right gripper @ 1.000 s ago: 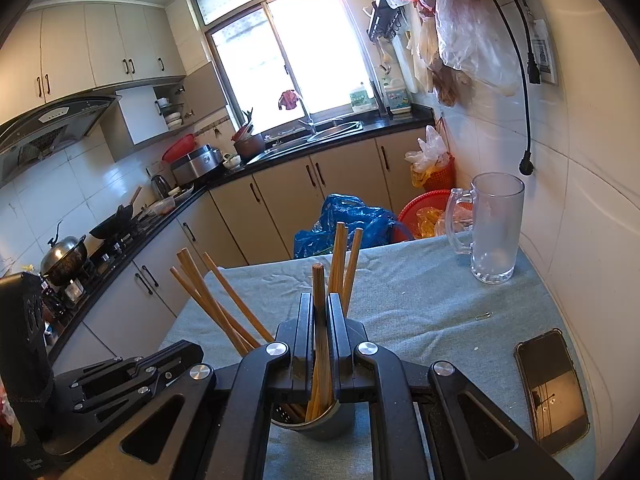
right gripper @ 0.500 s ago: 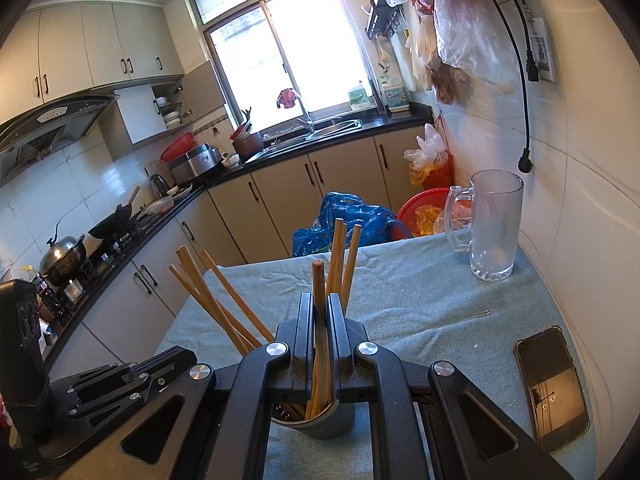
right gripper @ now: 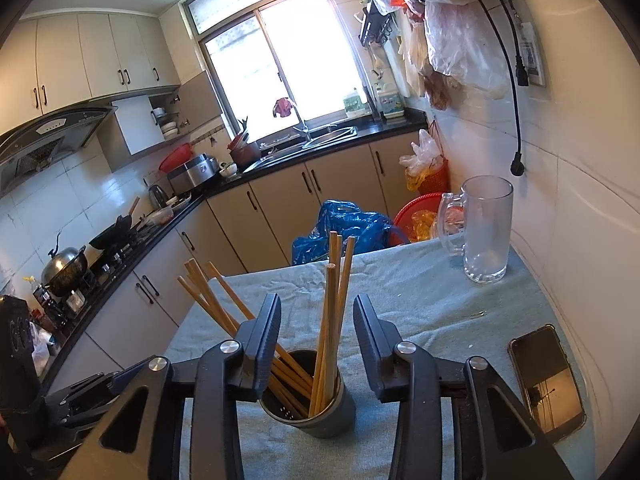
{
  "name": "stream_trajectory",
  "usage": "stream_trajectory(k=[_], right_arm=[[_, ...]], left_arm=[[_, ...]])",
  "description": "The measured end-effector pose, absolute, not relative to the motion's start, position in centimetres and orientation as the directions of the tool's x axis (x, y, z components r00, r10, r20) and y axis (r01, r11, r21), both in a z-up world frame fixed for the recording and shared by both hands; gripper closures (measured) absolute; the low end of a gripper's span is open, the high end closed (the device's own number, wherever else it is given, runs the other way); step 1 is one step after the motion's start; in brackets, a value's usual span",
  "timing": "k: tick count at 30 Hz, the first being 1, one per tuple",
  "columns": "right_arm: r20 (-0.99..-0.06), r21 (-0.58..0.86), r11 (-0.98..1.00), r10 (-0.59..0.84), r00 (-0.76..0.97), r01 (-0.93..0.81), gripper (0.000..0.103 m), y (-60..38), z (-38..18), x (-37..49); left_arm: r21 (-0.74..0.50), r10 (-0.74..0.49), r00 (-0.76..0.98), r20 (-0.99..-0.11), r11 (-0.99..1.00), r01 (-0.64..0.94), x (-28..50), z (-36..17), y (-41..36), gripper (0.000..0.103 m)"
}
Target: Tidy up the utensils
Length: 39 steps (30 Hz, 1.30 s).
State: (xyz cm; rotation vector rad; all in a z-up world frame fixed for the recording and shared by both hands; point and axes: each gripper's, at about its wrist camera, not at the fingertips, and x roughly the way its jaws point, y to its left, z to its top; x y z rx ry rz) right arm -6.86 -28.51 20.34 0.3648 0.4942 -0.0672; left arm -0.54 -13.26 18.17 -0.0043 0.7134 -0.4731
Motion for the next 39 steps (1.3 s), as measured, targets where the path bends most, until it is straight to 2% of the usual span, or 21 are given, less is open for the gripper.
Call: stream_trajectory(k=[7, 15, 20, 32, 39], right_arm=[[-0.456, 0.327, 0.932, 0.009, 0.890, 0.158, 0.057, -28.6, 21.6, -8.8], [-0.445, 0.312, 0.935, -0.011, 0.896, 0.166, 0.053, -28.1, 22.9, -12.0], [-0.445, 0.309, 0.935, -0.019, 0.895, 0.173, 0.047, -27.9, 23.0, -13.4], [-0.525, 0.309, 0.934, 0.009, 0.851, 0.180, 0.046, -28.9, 19.6, -12.0], [-0.553, 0.316, 0.935, 0.041, 0.832, 0.164, 0.046, -29.5, 17.8, -9.7]], left_arm=[[-0.138, -0.410, 0.687, -0.600, 0.899, 0.416, -3.0, 19.3, -12.6, 0.052], [-0.125, -0.405, 0.703, -0.584, 0.901, 0.415, -5.7, 20.1, -11.7, 0.047], [-0.114, -0.405, 0.703, -0.584, 0.899, 0.422, -6.5, 20.1, -11.6, 0.040], [-0.138, -0.428, 0.652, -0.625, 0.883, 0.448, 0.8, 18.7, -14.1, 0.039], [-0.103, -0.435, 0.627, -0.646, 0.864, 0.493, 4.2, 17.9, -17.9, 0.040]])
